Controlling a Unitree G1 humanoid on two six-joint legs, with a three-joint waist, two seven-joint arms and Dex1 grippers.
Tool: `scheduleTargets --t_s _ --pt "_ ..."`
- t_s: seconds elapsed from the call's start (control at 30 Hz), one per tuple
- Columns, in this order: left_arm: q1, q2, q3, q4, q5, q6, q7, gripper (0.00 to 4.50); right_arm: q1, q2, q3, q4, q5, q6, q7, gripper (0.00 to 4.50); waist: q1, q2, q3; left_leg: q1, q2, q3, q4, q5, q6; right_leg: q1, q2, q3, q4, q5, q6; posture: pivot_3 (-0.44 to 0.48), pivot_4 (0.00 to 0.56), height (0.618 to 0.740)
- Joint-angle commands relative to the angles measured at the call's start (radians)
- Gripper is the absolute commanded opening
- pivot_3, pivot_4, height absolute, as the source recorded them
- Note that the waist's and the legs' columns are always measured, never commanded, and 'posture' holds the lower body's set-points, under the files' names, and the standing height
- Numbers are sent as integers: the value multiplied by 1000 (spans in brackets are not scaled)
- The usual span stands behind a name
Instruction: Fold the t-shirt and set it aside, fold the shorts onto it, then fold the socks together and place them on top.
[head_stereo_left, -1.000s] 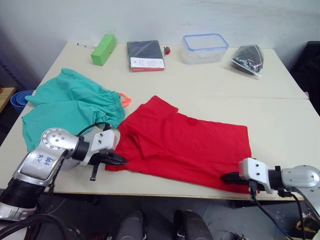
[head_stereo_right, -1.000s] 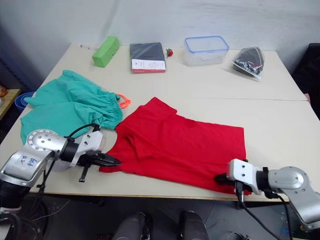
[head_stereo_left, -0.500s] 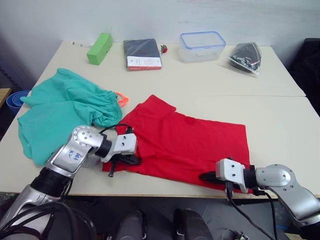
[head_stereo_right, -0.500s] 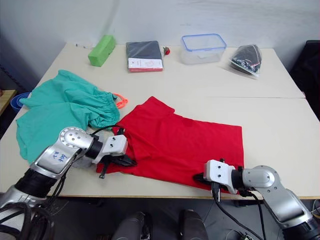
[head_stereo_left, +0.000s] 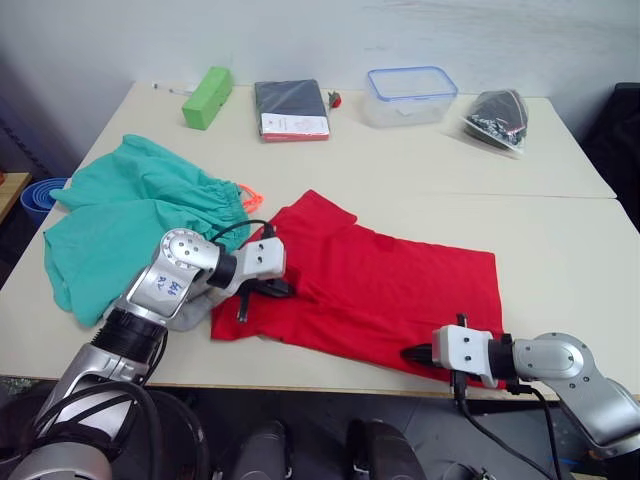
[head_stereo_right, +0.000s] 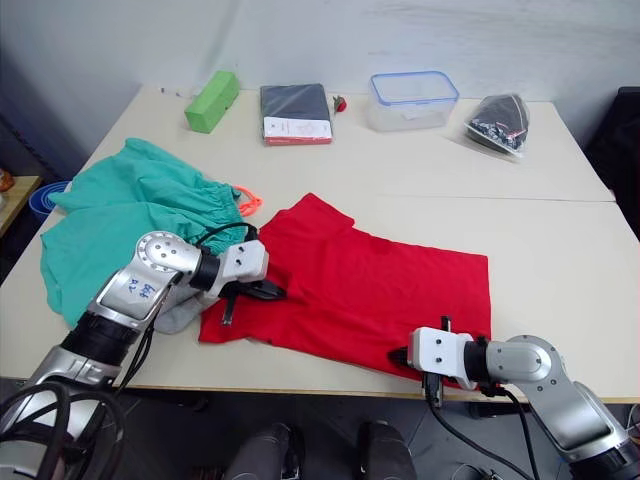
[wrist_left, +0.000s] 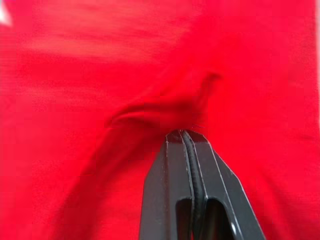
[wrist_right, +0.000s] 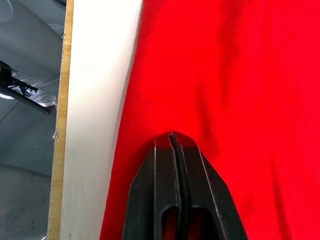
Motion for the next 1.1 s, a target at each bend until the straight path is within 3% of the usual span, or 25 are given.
scheduleTargets --t_s 0.03,0.17,0.33,0.43,0.57,0.67,0.77,0.97,1.1 --pt "-42 -35 47 39 5 -42 65 30 47 -26 27 71 -69 25 2 13 -1 0 0 0 0 0 0 0 0 0 0 0 0 0 0 0 150 740" --pt "-23 -27 60 15 -18 -20 39 30 52 -27 21 70 -67 24 -6 13 -3 0 0 0 0 0 0 1 -3 0 0 -1 0 0 0 0 150 740" --pt "142 125 64 -231 -151 123 -171 30 73 -36 -13 61 -47 27 -12 13 -12 0 0 0 0 0 0 1 -4 0 0 -1 0 0 0 0 150 740" --pt "210 174 39 -250 -76 90 -132 30 100 -49 -40 66 -45 19 -7 13 1 0 0 0 -1 -1 1 0 -4 1 -1 -1 -1 0 0 0 150 740" --pt "277 250 -5 -185 73 -73 -87 30 145 -78 -96 85 -38 5 -4 13 9 1 -1 0 -1 -4 2 -6 -1 6 -3 -3 -7 1 1 0 150 740" --pt "313 283 1 -163 99 -130 -71 30 192 -114 -163 123 -33 -24 1 13 3 10 -8 5 -1 -4 -4 -6 0 13 -3 -3 -17 0 -5 0 150 740" --pt "344 296 20 -152 92 -148 -52 30 234 -146 -236 184 -30 -61 7 13 -3 17 -15 7 -1 -4 -6 -6 0 14 -3 -4 -20 1 -4 0 150 740" --pt "415 318 74 -228 19 -99 -85 30 250 -180 -340 277 -17 -93 21 13 -7 18 -16 7 0 -5 -6 -5 -1 14 -3 -8 -19 2 -3 0 150 740" --pt "415 296 135 -318 -110 45 -104 30 195 -150 -382 210 121 45 46 13 -17 22 -13 5 0 -6 -7 -5 -1 12 -3 -8 -19 2 -2 0 150 740"
